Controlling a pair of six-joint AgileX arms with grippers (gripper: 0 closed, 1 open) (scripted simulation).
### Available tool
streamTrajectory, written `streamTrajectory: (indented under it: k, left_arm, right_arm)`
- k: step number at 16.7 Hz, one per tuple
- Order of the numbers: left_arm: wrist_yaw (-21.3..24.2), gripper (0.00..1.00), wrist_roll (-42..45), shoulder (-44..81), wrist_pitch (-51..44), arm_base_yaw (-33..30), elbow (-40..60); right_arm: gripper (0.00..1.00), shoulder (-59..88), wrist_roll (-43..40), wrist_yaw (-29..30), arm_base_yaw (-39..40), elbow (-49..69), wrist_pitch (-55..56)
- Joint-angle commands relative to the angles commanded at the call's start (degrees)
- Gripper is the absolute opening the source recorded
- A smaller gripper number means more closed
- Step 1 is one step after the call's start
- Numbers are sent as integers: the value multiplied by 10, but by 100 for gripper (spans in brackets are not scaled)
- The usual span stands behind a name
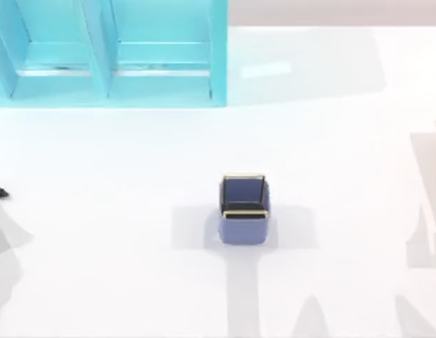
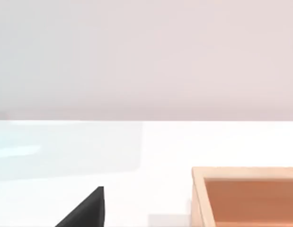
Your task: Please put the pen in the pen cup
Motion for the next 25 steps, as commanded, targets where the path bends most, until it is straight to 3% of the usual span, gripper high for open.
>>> streamTrajectory:
  k: [9, 14, 25]
  left_arm:
    - [-71, 100, -106, 202, 191, -111, 78]
    - [-78, 100, -115, 218, 206, -122, 84]
    - [-78, 17, -115, 218, 206, -122, 84]
  right_arm:
    - [100, 0, 0, 0, 0, 0, 0]
    - [100, 0, 0, 0, 0, 0, 0]
    - [100, 0, 0, 0, 0, 0, 0]
